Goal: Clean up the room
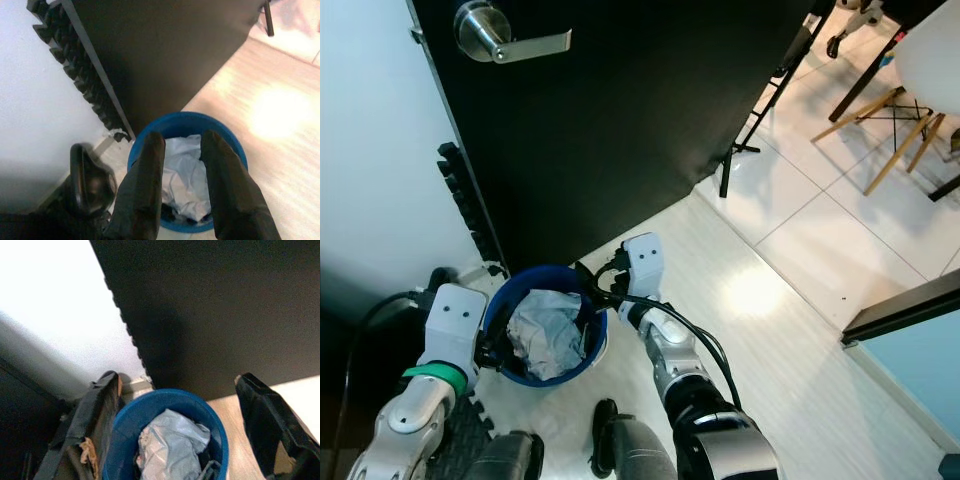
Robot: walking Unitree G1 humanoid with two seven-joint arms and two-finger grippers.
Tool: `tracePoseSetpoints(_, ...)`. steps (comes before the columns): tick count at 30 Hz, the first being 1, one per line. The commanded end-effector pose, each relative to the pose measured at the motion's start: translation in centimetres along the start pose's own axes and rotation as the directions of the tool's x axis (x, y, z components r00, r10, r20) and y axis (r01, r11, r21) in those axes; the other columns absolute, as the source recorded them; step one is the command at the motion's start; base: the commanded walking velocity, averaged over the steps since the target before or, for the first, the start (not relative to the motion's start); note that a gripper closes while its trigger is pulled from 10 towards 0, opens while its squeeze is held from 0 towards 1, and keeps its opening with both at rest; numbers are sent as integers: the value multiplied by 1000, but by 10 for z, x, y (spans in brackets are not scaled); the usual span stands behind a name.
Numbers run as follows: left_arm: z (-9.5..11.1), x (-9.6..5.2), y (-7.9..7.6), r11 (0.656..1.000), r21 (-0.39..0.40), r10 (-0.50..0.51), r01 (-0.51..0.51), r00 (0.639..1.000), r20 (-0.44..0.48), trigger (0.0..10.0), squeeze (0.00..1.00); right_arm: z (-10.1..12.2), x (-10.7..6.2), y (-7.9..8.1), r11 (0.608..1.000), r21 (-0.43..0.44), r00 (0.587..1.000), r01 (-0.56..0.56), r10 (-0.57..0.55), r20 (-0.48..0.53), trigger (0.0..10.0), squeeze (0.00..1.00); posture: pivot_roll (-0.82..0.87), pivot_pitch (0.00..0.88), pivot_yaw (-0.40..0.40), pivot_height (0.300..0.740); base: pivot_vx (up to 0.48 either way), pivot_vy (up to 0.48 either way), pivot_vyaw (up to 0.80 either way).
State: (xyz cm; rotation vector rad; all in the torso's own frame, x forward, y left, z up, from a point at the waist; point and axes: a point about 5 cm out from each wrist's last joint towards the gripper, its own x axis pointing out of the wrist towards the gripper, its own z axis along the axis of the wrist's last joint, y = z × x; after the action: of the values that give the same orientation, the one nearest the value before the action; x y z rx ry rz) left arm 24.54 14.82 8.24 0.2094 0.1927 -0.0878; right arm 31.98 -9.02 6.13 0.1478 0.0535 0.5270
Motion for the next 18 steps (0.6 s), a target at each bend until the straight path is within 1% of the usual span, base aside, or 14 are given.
tracePoseSetpoints(1,-5,3,-2,1000,-15,4,-4,1000,-23,10000,0,-6,-9,-4,1000,0,1000,21,-21,-2,10000,0,73,88,-47,740,0,0,0)
tracePoseSetpoints(2,-3,7,-4,1000,-21,4,-5,1000,-16,10000,0,-8,-13,-5,1000,-2,1000,26,-26,3,10000,0,69,85,-45,740,0,0,0)
tracePoseSetpoints(3,-3,7,-4,1000,-21,4,-5,1000,-16,10000,0,-8,-13,-5,1000,-2,1000,26,-26,3,10000,0,69,85,-45,740,0,0,0)
tracePoseSetpoints(7,1,14,-8,1000,-24,-9,9,1000,3,10000,0,-7,-14,-3,1000,-16,1000,17,-17,8,10000,0,63,76,-42,740,-293,0,0)
tracePoseSetpoints(13,-2,13,-6,1000,-24,-2,2,1000,1,10000,0,-2,-9,0,1000,-20,1000,7,-7,17,10000,0,68,71,-49,740,-344,0,0)
tracePoseSetpoints(18,-3,14,-6,1000,-27,3,-3,1000,-1,10000,0,-2,-11,1,1000,-25,1000,0,1,13,10000,0,70,70,-51,740,-377,0,0)
